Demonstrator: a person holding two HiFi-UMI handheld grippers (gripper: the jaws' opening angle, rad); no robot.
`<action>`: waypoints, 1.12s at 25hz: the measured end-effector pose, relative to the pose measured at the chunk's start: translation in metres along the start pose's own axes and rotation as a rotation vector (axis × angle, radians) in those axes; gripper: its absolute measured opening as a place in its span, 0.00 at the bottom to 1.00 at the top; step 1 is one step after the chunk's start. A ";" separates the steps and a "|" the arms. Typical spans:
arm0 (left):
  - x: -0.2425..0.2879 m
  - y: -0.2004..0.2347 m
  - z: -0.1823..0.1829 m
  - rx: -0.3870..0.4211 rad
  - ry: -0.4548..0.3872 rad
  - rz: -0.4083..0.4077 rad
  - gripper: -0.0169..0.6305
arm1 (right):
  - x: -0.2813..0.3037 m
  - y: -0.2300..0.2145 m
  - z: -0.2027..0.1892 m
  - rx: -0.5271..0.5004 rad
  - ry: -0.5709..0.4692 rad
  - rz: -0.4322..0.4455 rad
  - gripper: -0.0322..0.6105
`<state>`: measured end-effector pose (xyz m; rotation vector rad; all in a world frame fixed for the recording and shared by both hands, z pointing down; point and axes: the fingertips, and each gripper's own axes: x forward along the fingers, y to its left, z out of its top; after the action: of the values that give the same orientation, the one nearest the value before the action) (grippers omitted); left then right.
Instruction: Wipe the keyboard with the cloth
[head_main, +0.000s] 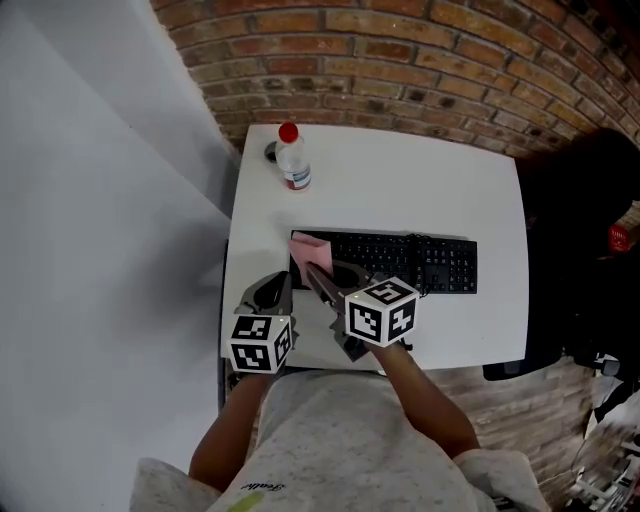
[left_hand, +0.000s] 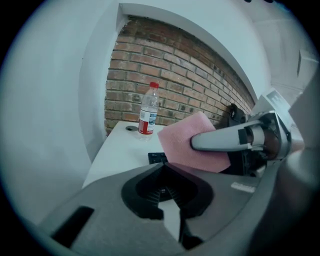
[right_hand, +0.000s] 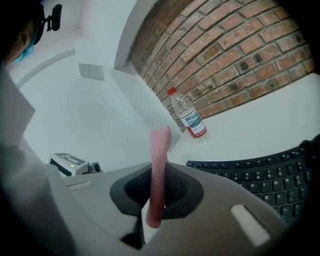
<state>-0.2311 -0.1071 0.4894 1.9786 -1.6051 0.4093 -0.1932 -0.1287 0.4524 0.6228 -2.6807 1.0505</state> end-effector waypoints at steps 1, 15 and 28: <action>0.001 0.005 0.001 0.003 0.006 -0.008 0.01 | 0.008 0.000 0.001 0.019 -0.001 0.000 0.08; 0.013 0.051 0.012 0.026 0.047 -0.095 0.01 | 0.079 -0.024 -0.014 0.091 0.066 -0.148 0.08; 0.029 0.039 0.011 0.056 0.070 -0.171 0.01 | 0.070 -0.049 -0.017 0.058 0.074 -0.273 0.08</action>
<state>-0.2631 -0.1421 0.5055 2.1002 -1.3829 0.4556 -0.2333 -0.1716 0.5175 0.9109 -2.4224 1.0547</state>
